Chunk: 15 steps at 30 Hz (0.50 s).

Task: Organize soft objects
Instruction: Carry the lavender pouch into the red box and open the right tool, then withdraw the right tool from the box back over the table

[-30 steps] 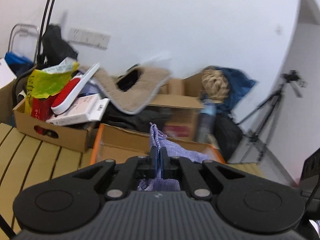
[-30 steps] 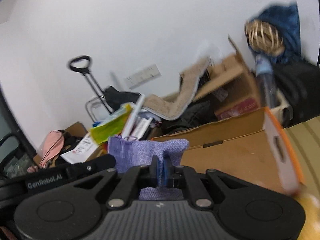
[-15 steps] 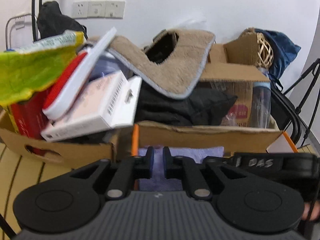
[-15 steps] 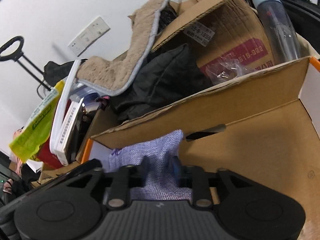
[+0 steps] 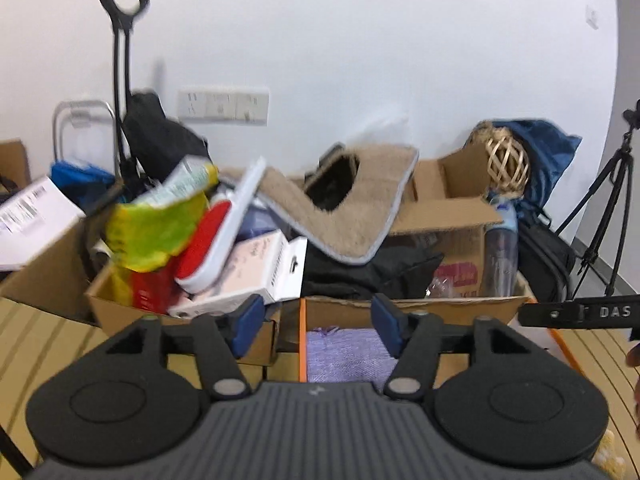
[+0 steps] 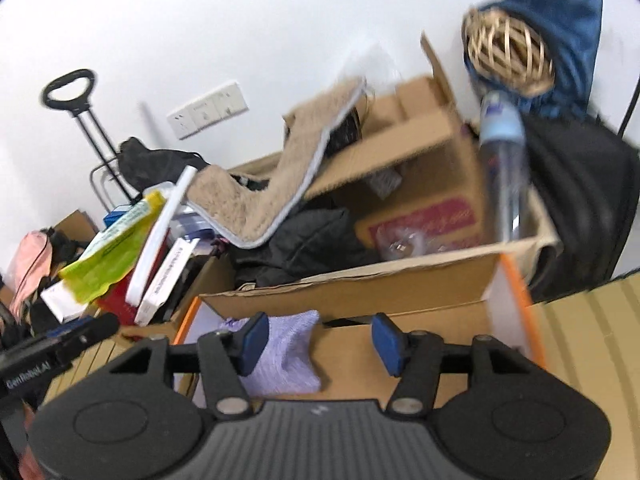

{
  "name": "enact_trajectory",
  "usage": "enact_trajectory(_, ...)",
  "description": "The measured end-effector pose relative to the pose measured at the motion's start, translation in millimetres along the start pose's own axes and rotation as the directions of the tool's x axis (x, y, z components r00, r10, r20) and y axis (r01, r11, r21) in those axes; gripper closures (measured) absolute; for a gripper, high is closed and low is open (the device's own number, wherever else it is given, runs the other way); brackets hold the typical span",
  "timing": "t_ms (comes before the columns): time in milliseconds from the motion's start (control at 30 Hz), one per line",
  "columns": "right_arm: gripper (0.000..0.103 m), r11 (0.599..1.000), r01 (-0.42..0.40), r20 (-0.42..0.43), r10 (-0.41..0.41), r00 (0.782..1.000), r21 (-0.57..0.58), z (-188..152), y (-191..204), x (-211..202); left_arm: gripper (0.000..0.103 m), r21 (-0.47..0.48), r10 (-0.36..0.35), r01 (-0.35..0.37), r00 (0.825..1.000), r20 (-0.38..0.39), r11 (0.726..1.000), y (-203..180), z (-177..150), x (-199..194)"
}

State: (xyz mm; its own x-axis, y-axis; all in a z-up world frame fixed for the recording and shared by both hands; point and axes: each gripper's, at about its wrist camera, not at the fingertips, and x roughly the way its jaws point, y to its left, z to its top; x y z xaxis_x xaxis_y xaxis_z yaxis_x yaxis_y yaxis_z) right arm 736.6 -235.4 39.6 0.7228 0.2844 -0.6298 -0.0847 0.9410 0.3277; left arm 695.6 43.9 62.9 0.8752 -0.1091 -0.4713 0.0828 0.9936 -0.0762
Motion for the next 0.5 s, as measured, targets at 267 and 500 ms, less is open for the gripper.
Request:
enact_trajectory(267, 0.036, 0.993, 0.018, 0.172, 0.003, 0.985, -0.119, -48, 17, -143, 0.03, 0.044, 0.068, -0.072, 0.994, 0.091, 0.996, -15, -30, -156)
enact_trajectory(500, 0.02, 0.969, 0.06, 0.351, 0.029, 0.936, -0.239, -165, 50, -282, 0.008, 0.058, 0.09, -0.106, 0.968, 0.235, 0.993, -39, -117, -308)
